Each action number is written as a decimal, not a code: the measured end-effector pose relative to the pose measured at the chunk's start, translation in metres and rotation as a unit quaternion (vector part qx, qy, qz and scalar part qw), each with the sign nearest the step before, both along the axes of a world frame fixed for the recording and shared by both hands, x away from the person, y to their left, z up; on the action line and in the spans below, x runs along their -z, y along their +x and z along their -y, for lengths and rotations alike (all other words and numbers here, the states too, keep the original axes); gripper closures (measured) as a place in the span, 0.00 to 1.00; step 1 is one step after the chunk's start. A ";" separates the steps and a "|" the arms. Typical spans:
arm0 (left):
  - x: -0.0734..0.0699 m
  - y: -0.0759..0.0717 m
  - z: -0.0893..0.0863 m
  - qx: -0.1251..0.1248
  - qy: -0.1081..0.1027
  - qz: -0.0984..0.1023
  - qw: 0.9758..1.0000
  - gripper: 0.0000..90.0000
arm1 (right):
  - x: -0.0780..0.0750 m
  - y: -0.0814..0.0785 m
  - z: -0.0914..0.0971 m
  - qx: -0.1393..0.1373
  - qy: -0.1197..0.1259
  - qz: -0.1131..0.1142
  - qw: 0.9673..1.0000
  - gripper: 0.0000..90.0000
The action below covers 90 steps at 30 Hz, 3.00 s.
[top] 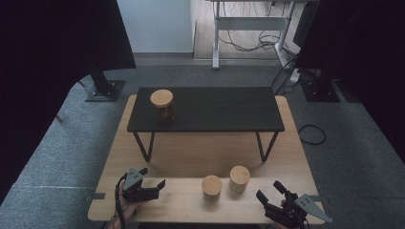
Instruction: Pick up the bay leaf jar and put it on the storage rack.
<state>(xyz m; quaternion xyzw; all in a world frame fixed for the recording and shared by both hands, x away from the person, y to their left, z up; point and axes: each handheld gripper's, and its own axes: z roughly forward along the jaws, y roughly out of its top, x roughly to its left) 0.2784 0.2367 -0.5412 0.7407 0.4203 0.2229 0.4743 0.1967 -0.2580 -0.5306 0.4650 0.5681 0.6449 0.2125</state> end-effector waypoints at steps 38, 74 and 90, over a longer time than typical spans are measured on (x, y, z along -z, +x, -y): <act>0.004 0.001 0.000 0.000 0.009 -0.007 1.000 0.09 | 0.004 0.001 -0.058 -0.103 -0.033 -0.004 0.994 0.11; 0.004 0.001 0.000 -0.003 0.010 -0.006 1.000 0.08 | 0.008 0.011 -0.093 -0.127 -0.096 0.000 0.987 0.10; 0.004 0.002 0.001 -0.006 0.006 -0.005 1.000 0.08 | 0.010 0.019 -0.111 -0.131 -0.121 -0.005 0.984 0.10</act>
